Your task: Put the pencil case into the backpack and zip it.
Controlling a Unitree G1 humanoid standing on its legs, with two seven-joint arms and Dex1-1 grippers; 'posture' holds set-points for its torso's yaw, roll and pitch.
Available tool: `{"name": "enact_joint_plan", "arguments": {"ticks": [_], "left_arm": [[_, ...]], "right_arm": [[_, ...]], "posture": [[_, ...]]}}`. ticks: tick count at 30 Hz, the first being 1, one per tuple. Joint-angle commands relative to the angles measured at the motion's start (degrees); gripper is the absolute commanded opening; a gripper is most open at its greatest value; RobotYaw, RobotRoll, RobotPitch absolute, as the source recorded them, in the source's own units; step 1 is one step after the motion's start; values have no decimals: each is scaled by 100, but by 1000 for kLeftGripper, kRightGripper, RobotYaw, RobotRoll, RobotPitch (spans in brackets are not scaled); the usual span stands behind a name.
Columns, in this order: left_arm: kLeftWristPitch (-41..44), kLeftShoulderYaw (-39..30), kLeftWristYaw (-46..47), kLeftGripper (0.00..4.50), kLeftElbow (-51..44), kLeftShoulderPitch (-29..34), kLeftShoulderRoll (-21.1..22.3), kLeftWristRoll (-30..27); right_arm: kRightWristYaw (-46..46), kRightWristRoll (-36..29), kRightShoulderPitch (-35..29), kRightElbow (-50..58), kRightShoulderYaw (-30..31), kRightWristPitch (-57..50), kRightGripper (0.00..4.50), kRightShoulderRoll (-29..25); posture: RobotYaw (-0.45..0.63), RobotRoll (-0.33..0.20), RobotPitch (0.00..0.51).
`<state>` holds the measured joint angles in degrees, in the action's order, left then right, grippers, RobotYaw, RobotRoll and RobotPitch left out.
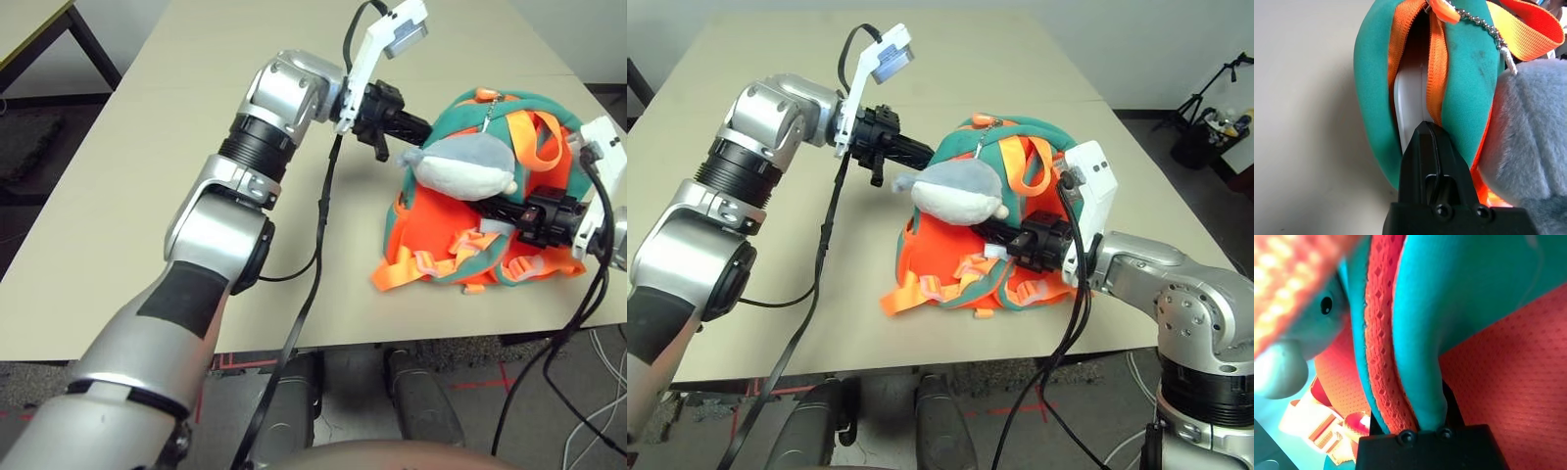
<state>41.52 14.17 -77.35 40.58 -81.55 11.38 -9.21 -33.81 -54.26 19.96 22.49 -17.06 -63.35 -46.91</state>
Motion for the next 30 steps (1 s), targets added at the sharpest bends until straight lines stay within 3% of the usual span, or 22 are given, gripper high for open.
{"name": "enact_joint_plan", "arguments": {"ticks": [1, 8, 11, 16, 24, 30], "left_arm": [[109, 87, -197, 0, -459, 157, -121, -211], [742, -296, -789, 0, -1757, 245, 916, -919], [12, -362, -913, 591, -1971, 224, 1345, -865], [-683, -196, -1035, 2096, -2208, 260, 1831, -701], [-2027, 401, -812, 4500, -2600, 372, 1762, 11], [-1992, 551, -764, 4500, -3029, 565, 1578, -6]], "right_arm": [[0, 34, -30, -35, 241, -23, 115, 124], [-49, 108, 20, -113, 270, -21, 115, 145], [-85, 146, 85, -178, 315, -5, 115, 137], [-148, 219, 171, -281, 381, 29, 115, 137], [-180, 301, 203, -334, 452, 69, 115, 213], [-194, 317, 148, -316, 406, 73, 115, 219]], "posture": [[-9, 0, 179], [16, 0, 175], [29, 0, 173], [42, 0, 172], [38, 0, 171], [28, 0, 170]]}}
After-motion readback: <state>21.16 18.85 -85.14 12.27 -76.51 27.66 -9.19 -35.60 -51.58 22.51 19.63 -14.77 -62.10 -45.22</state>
